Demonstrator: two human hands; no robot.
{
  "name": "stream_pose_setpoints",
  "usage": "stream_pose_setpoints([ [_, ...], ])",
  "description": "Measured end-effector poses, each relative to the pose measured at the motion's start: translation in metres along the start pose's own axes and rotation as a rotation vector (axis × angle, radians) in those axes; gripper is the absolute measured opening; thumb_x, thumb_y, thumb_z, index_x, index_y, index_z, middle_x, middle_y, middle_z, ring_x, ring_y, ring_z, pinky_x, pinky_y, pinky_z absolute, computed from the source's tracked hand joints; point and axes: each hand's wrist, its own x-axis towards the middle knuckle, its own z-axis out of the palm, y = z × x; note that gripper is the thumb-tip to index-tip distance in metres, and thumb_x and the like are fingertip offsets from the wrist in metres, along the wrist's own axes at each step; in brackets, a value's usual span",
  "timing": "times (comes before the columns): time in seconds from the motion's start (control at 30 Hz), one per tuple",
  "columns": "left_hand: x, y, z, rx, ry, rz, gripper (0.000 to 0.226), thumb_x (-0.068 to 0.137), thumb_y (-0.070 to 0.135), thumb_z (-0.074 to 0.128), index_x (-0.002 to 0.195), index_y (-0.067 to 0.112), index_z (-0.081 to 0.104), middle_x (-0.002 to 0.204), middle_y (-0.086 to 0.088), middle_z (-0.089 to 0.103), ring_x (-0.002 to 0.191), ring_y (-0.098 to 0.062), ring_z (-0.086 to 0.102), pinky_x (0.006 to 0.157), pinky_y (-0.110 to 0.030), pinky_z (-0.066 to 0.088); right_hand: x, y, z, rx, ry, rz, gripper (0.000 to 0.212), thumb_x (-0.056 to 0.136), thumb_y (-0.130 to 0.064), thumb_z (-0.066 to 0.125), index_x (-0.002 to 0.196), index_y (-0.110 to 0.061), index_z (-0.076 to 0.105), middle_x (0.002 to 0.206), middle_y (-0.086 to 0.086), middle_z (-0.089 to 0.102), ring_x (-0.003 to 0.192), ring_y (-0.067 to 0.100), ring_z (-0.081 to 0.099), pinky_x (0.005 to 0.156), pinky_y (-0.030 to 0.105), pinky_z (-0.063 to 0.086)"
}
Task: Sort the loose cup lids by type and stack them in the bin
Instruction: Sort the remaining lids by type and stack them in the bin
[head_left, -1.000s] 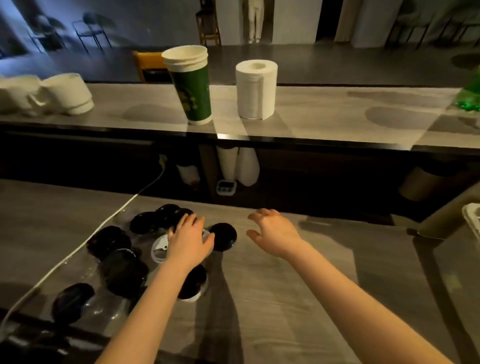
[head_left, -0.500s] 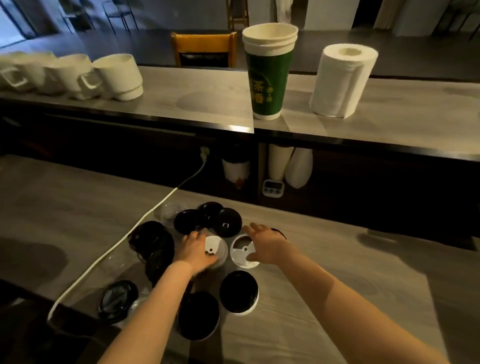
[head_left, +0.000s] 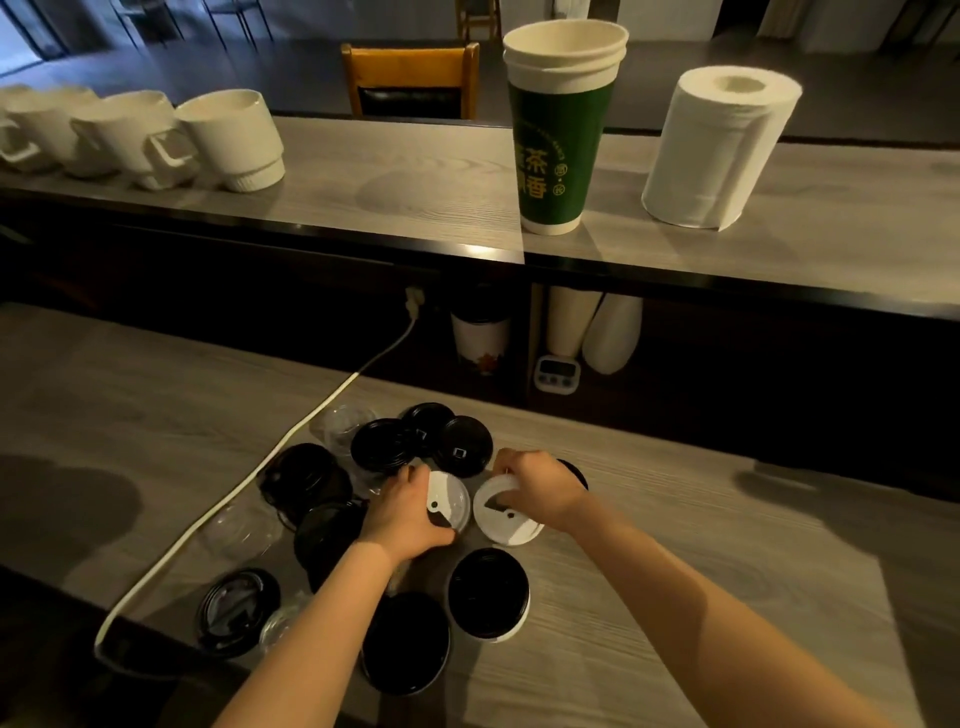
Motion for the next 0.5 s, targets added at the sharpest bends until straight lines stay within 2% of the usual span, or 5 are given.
stream_pose_setpoints([
  [0.1, -0.006, 0.004, -0.010, -0.083, 0.057, 0.022, 0.076, 0.068, 0.041, 0.075, 0.129, 0.020, 0.034, 0.136, -0.005, 0.036, 0.122, -0.027, 0.041, 0.092, -0.037, 0.044, -0.003, 0.000, -0.016, 0.269, 0.199, 0.009, 0.014, 0.084, -0.011, 0.065, 0.095, -0.017, 0.060, 0.098, 0.006, 0.065, 0.092, 0.023, 0.063, 0.078, 0.037, 0.054],
  [0.2, -0.010, 0.015, -0.024, -0.094, 0.128, 0.048, 0.086, 0.071, 0.040, 0.074, 0.140, 0.021, 0.026, 0.145, -0.004, 0.026, 0.132, -0.026, 0.029, 0.103, -0.038, 0.037, -0.010, -0.008, -0.038, 0.548, 0.346, 0.058, 0.015, 0.085, -0.008, 0.062, 0.095, -0.018, 0.057, 0.087, -0.002, 0.058, 0.078, 0.013, 0.056, 0.061, 0.022, 0.046],
  [0.33, -0.024, 0.039, -0.038, -0.229, 0.195, 0.108, 0.098, 0.072, 0.035, 0.076, 0.147, 0.019, 0.014, 0.150, -0.004, 0.017, 0.138, -0.023, 0.019, 0.111, -0.037, 0.028, -0.014, -0.025, -0.060, 0.847, 0.314, 0.097, 0.020, 0.086, -0.004, 0.052, 0.102, -0.014, 0.056, 0.084, -0.001, 0.054, 0.075, 0.014, 0.053, 0.062, 0.023, 0.042],
  [0.4, -0.033, 0.052, -0.043, -0.345, 0.243, 0.154, 0.104, 0.070, 0.031, 0.079, 0.148, 0.018, 0.012, 0.148, -0.005, 0.022, 0.138, -0.023, 0.021, 0.110, -0.037, 0.030, -0.017, -0.035, -0.065, 0.949, 0.287, 0.103, 0.021, 0.082, -0.017, 0.052, 0.102, -0.015, 0.056, 0.087, 0.003, 0.056, 0.080, 0.018, 0.054, 0.068, 0.029, 0.043],
  [0.5, -0.045, 0.066, -0.049, -0.441, 0.270, 0.226, 0.111, 0.067, 0.032, 0.081, 0.149, 0.023, 0.007, 0.147, -0.003, 0.025, 0.138, -0.020, 0.023, 0.108, -0.035, 0.030, -0.026, -0.041, -0.068, 0.963, 0.218, 0.071, 0.045, 0.068, -0.034, 0.049, 0.109, -0.019, 0.055, 0.093, 0.001, 0.056, 0.083, 0.016, 0.053, 0.070, 0.028, 0.041],
])
